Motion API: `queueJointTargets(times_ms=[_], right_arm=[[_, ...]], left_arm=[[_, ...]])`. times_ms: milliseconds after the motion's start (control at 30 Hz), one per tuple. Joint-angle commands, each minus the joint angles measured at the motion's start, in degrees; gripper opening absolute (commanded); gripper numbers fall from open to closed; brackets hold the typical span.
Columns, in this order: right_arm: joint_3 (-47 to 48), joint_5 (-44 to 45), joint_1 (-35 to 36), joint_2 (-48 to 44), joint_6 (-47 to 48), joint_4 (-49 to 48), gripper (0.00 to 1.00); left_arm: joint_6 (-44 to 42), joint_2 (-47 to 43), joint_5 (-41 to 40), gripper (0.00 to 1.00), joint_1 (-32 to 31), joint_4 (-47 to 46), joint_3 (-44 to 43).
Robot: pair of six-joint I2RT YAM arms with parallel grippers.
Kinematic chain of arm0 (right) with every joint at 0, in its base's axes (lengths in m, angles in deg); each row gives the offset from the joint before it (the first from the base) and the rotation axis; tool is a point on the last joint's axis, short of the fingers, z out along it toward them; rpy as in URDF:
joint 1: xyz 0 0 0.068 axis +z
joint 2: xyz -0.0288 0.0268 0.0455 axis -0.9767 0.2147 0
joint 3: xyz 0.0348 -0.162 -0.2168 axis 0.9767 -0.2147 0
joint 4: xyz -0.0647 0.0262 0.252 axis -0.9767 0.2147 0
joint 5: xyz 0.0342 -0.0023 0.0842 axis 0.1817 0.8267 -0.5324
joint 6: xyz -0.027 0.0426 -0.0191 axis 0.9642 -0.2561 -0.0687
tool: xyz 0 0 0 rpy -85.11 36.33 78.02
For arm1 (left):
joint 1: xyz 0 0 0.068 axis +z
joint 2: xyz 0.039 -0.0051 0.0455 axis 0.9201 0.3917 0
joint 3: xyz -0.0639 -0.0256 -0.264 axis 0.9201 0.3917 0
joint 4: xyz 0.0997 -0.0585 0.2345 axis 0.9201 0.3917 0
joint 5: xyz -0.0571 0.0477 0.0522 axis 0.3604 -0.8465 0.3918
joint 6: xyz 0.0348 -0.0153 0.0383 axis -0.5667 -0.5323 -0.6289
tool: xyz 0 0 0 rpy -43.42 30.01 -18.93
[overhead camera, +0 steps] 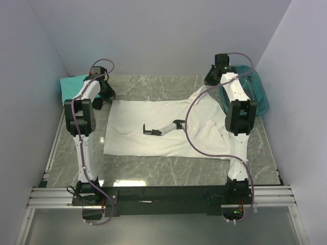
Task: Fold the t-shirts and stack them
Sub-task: Fold the tshirt
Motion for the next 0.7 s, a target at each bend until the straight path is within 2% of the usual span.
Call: queueJointTargets(times_ms=[0, 267, 667], right_arm=[[-0.3, -0.4, 0.5, -4.6, 0.3, -1.4, 0.0], [-1.5, -0.6, 0.5, -4.8, 0.1, -1.8, 0.0], [-3.1, -0.9, 0.6, -5.3, 0.0, -2.4, 0.0]], left_arm=[[0.0, 0.3, -3.5, 0.38, -0.6, 1.8, -1.8], [-1.1, 0.2, -3.6, 0.39, -1.3, 1.7, -0.1], [-2.3, -0.2, -6.0, 0.3, -3.5, 3.0, 1.8]])
